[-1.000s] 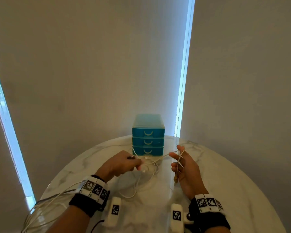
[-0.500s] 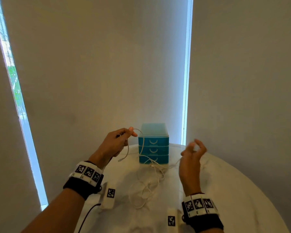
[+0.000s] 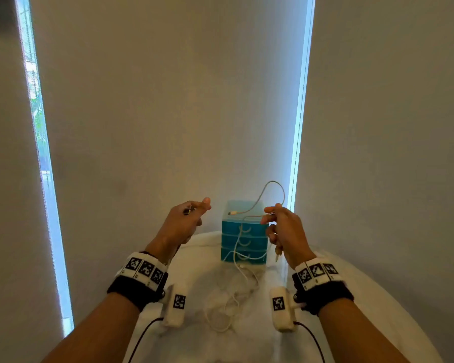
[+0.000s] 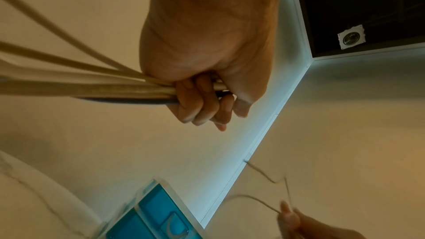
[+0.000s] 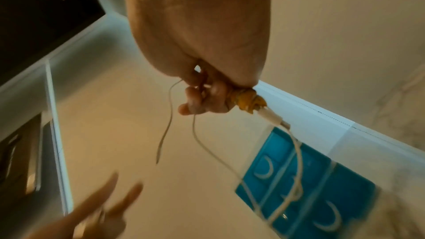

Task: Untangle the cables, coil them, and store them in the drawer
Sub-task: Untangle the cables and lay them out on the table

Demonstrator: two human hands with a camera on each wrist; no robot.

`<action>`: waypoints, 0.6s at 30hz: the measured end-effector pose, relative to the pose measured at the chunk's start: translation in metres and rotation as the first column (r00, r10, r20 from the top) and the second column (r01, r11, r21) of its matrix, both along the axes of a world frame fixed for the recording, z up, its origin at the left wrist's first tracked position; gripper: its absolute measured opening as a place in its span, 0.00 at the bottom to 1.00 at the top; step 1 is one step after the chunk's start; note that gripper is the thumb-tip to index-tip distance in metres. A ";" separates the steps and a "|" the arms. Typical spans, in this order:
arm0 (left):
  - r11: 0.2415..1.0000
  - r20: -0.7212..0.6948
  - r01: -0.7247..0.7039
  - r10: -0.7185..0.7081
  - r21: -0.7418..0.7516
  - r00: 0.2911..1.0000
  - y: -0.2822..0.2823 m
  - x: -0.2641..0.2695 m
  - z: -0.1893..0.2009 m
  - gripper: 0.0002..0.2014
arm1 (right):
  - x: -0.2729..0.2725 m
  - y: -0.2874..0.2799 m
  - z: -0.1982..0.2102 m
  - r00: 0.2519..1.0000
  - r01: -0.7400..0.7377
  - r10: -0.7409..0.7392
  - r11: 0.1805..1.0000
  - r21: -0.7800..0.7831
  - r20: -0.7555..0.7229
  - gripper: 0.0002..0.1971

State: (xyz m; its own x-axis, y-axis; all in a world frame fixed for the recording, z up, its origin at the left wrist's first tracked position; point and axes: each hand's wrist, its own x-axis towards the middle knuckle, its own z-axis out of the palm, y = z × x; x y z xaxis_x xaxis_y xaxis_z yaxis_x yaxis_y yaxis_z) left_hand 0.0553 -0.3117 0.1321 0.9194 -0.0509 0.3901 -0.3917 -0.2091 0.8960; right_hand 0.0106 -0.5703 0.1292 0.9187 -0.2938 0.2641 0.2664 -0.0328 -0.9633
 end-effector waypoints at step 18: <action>0.841 -0.134 0.216 -0.172 0.496 0.976 -0.087 0.009 -0.093 0.32 | -0.022 -0.014 0.042 0.996 -0.085 0.086 0.987 0.135 -0.003 0.16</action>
